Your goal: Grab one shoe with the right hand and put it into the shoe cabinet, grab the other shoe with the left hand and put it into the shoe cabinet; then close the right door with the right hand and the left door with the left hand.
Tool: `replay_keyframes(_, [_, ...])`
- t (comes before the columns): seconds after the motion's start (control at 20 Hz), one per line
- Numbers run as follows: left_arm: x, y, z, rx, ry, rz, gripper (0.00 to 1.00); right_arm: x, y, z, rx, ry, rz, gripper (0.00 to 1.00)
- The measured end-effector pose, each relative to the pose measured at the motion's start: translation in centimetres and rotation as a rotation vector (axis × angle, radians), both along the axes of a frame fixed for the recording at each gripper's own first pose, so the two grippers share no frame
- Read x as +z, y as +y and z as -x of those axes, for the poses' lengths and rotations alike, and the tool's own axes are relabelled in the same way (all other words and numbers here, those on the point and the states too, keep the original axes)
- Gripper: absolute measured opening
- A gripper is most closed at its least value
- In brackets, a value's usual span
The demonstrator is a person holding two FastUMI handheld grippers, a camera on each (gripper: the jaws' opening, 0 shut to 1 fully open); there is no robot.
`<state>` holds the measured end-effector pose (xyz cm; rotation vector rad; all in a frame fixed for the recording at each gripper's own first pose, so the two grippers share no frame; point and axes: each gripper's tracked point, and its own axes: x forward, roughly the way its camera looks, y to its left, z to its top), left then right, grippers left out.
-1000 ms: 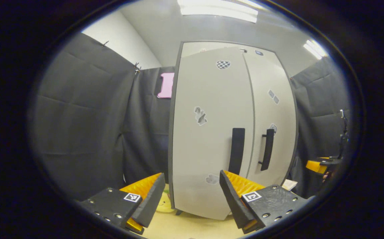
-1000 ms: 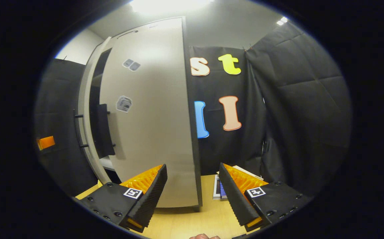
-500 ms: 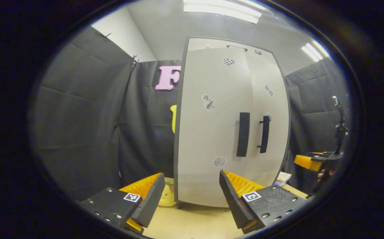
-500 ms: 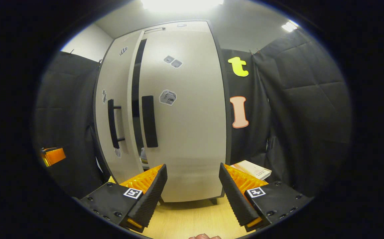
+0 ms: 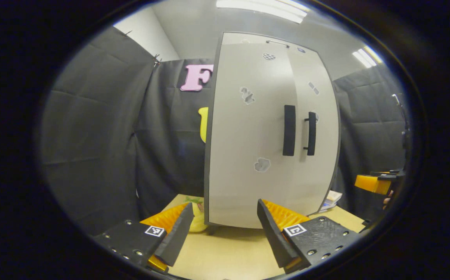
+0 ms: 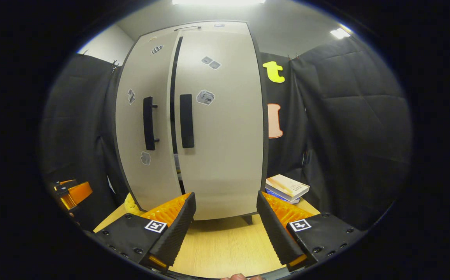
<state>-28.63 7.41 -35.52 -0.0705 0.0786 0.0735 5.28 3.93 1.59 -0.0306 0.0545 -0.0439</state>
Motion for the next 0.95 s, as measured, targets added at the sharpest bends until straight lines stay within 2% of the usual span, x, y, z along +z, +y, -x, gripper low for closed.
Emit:
replay_keyframes(0.4, [0.4,0.3,-0.3,0.019,-0.030,-0.041,0.94,0.4,-1.6,0.0,-0.046,-0.005,-0.030,0.98])
replay_keyframes(0.6, [0.4,0.7,0.8,0.045,-0.038,-0.053,0.94,0.6,-1.2,-1.3,-0.015,-0.004,-0.056,0.98])
replay_keyframes(0.9, [0.2,1.0,2.3,0.106,-0.021,-0.058,0.94,1.5,-1.4,-2.6,0.049,-0.010,-0.020,0.98])
replay_keyframes(0.95, [0.3,0.6,2.3,0.106,-0.020,-0.050,0.94,1.4,-1.8,-2.8,0.057,-0.005,-0.023,0.93])
